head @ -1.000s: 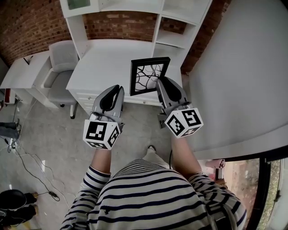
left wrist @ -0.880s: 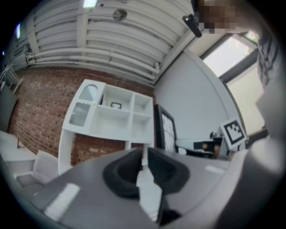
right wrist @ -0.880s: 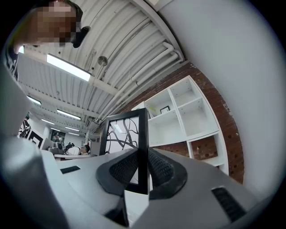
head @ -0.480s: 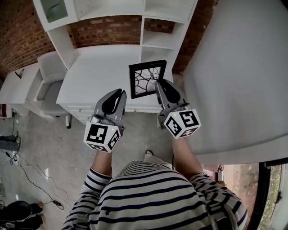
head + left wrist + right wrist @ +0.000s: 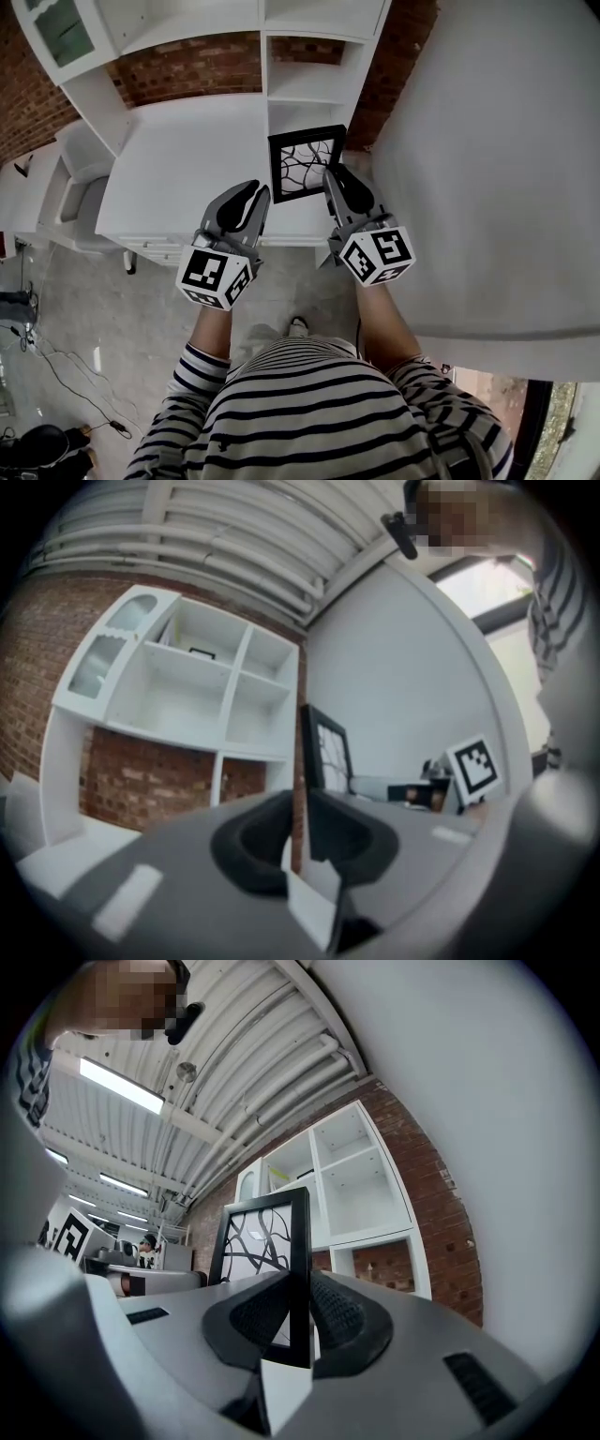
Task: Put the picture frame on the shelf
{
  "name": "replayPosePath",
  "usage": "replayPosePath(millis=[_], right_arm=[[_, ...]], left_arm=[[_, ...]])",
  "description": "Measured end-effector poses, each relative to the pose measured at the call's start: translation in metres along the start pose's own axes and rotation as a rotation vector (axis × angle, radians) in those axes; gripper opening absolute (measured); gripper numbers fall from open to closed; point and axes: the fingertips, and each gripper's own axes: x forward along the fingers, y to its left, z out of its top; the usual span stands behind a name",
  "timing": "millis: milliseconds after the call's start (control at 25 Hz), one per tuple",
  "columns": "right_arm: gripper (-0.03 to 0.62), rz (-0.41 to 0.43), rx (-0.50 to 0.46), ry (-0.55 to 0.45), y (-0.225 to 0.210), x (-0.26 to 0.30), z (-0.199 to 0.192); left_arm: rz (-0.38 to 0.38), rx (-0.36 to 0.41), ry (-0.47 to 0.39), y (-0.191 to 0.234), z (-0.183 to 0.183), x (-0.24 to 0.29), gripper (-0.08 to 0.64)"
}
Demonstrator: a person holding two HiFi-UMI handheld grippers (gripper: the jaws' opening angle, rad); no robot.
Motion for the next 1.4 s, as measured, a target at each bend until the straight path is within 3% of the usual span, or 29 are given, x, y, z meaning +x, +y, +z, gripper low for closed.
replayPosePath(millis=[360, 640, 880, 1040, 1400], right_arm=[[0.064, -0.087, 0.032, 0.025, -0.019, 0.006, -0.035], [0.064, -0.141, 0.026, 0.036, -0.09, 0.081, -0.08], [0.064, -0.187, -0.01, 0.066, -0.112, 0.117, -0.117], [0.064, -0.209, -0.127, 0.11, -0.129, 0.137, -0.131], [0.064, -0.069, -0.505, 0.293, -0.185, 0.196, -0.179]], left_arm=[[-0.024, -0.036, 0.011, 0.02, -0.025, 0.012, 0.058], [-0.078, -0.064, 0.024, 0.076, -0.063, 0.109, 0.058], [-0.13, -0.09, 0.051, 0.109, -0.094, 0.142, 0.058], [-0.163, -0.095, 0.1, 0.124, -0.116, 0.161, 0.058], [-0.14, -0.105, 0.183, 0.147, -0.176, 0.229, 0.058]])
